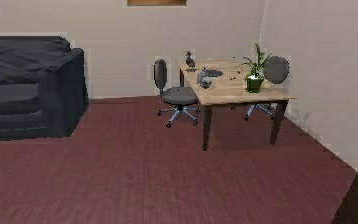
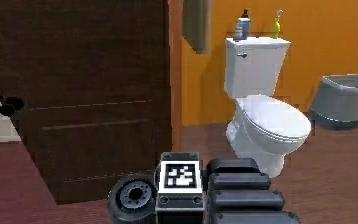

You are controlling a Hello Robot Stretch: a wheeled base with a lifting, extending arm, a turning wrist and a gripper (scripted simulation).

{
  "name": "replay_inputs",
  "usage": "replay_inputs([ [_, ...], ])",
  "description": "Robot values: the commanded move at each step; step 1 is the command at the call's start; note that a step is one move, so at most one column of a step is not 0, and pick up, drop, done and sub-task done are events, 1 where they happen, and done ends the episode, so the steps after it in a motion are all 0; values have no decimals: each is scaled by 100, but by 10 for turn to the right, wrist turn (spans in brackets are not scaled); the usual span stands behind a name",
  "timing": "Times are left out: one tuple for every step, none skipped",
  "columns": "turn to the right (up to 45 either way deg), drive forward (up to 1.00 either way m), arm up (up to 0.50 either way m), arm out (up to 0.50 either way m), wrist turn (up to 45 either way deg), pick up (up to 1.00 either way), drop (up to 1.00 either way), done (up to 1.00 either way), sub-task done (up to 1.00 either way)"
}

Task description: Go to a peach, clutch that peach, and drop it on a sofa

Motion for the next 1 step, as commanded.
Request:
replay_inputs([
  [0, 40, 0, 0, 0, 0, 0, 0, 0],
])
